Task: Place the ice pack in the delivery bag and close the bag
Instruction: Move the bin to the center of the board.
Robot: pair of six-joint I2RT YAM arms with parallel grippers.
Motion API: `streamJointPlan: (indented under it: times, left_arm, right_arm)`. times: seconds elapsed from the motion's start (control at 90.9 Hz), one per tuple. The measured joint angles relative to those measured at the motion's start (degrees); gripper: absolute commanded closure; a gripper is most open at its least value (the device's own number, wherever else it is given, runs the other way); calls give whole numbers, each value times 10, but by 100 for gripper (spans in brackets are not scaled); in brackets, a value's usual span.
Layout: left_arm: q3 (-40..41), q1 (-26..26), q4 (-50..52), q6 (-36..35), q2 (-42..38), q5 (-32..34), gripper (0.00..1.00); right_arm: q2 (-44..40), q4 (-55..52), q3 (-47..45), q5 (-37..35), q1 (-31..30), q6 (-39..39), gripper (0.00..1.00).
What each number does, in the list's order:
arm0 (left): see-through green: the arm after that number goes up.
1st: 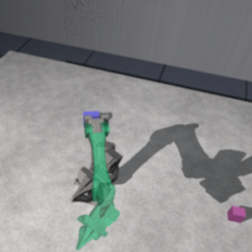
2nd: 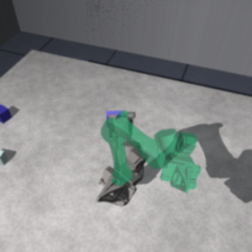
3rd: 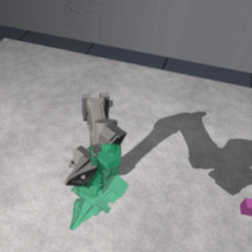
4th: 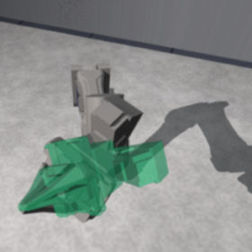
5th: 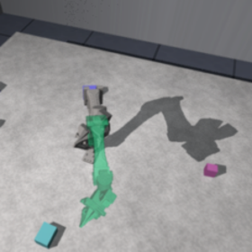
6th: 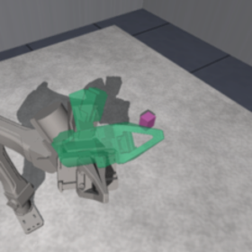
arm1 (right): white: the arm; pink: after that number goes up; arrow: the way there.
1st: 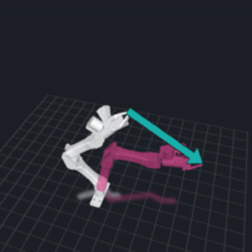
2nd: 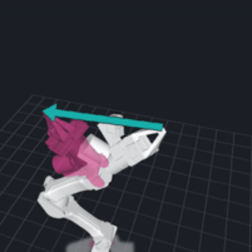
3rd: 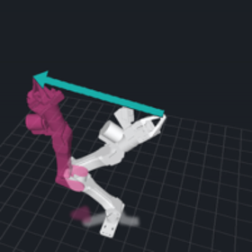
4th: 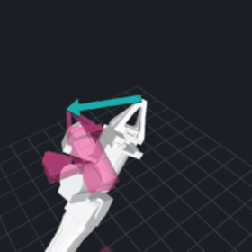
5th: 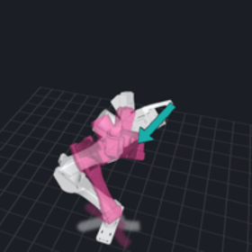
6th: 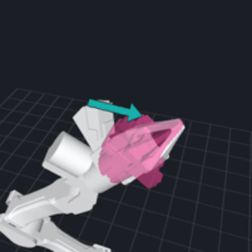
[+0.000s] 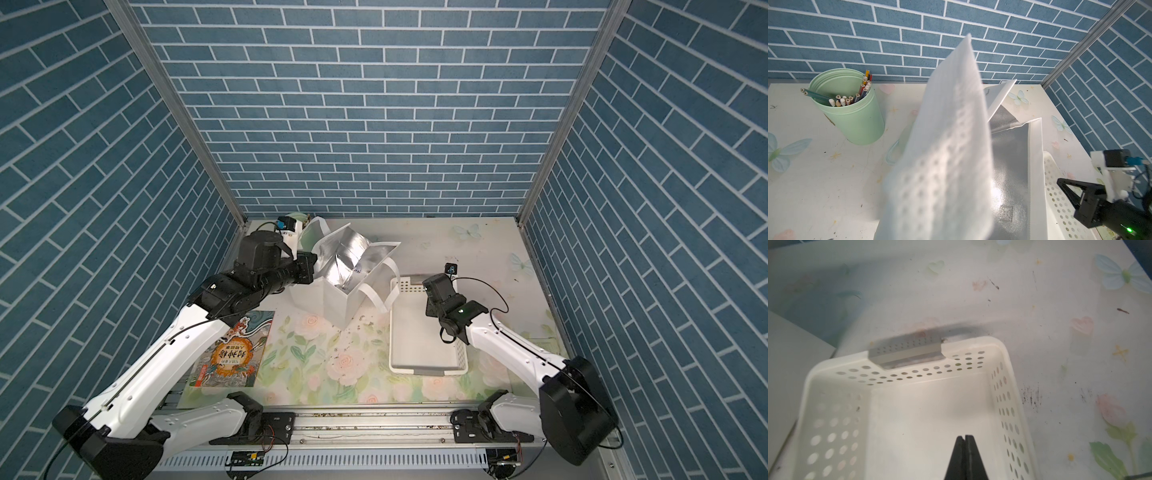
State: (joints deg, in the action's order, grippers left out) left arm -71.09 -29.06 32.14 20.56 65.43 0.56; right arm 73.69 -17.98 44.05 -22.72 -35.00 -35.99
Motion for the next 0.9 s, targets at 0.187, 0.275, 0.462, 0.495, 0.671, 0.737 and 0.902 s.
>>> streamJointPlan:
  times: [0.187, 0.275, 0.462, 0.495, 0.671, 0.737, 0.902]
  left_arm:
    - [11, 0, -3, 0, -7, -2, 99]
    - [14, 0, -4, 0, -9, -2, 98]
    - [16, 0, -5, 0, -11, 1, 98]
    - [16, 0, -5, 0, -11, 2, 98]
    - [17, 0, -6, 0, -11, 5, 98]
    - [17, 0, -8, 0, -11, 4, 98]
    - [17, 0, -9, 0, -11, -1, 98]
  right_arm:
    - [101, 20, 40, 22, 42, 6, 100]
    - [141, 26, 69, 25, 60, 14, 100]
    - [221, 35, 120, 35, 118, 30, 100]
    - [234, 36, 127, 37, 130, 33, 100]
    - [303, 34, 188, 43, 171, 54, 100]
    - [333, 33, 225, 43, 183, 69, 100]
    - [414, 25, 335, 42, 211, 119, 100]
